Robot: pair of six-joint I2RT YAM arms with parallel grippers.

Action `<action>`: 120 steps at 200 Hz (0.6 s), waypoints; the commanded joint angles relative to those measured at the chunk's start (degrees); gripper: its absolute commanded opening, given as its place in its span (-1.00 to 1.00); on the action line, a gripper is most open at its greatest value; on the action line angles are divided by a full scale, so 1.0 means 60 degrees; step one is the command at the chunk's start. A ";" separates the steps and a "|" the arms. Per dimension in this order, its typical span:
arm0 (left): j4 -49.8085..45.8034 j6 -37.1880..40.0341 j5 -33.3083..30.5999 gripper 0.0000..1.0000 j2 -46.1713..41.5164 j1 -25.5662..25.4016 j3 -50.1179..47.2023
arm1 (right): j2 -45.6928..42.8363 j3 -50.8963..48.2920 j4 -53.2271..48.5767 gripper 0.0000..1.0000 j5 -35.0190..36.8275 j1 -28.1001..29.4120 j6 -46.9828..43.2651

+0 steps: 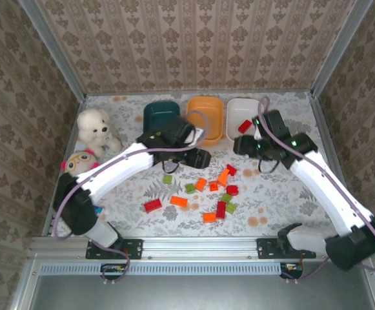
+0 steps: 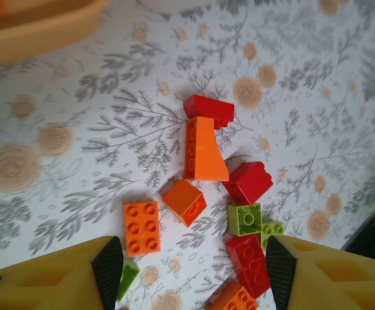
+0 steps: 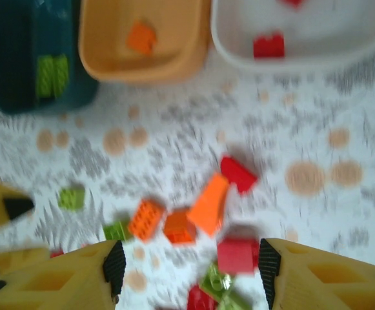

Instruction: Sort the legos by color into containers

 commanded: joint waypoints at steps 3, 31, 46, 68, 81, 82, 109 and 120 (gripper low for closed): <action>-0.0683 0.0520 -0.0603 0.24 0.1449 -0.0499 0.1154 | -0.1785 -0.1165 0.0197 0.25 -0.1277 0.0062 0.0570; -0.1383 0.0554 -0.1162 0.23 0.3191 -0.0958 0.2697 | -0.3300 -0.1023 -0.0630 0.38 -0.1487 0.0062 0.0333; -0.1962 0.0596 -0.1466 0.23 0.4073 -0.1130 0.3626 | -0.3648 -0.0623 -0.1134 0.40 -0.1338 0.0062 0.0190; -0.2747 0.0564 -0.1877 0.25 0.5062 -0.1294 0.4731 | -0.3734 -0.0146 -0.1711 0.40 -0.1123 0.0067 0.0037; -0.2819 0.0574 -0.1883 0.26 0.5383 -0.1349 0.4970 | -0.3860 -0.0102 -0.1781 0.40 -0.1019 0.0064 0.0089; -0.2834 0.0574 -0.1905 0.26 0.5395 -0.1353 0.4987 | -0.3865 -0.0103 -0.1777 0.40 -0.1018 0.0056 0.0098; -0.3225 0.0532 -0.2049 0.26 0.6072 -0.1408 0.5487 | -0.3987 -0.0077 -0.1701 0.40 -0.1057 0.0062 0.0283; -0.3239 0.0545 -0.1937 0.24 0.6232 -0.1423 0.5558 | -0.4001 -0.0034 -0.1714 0.40 -0.1051 0.0049 0.0287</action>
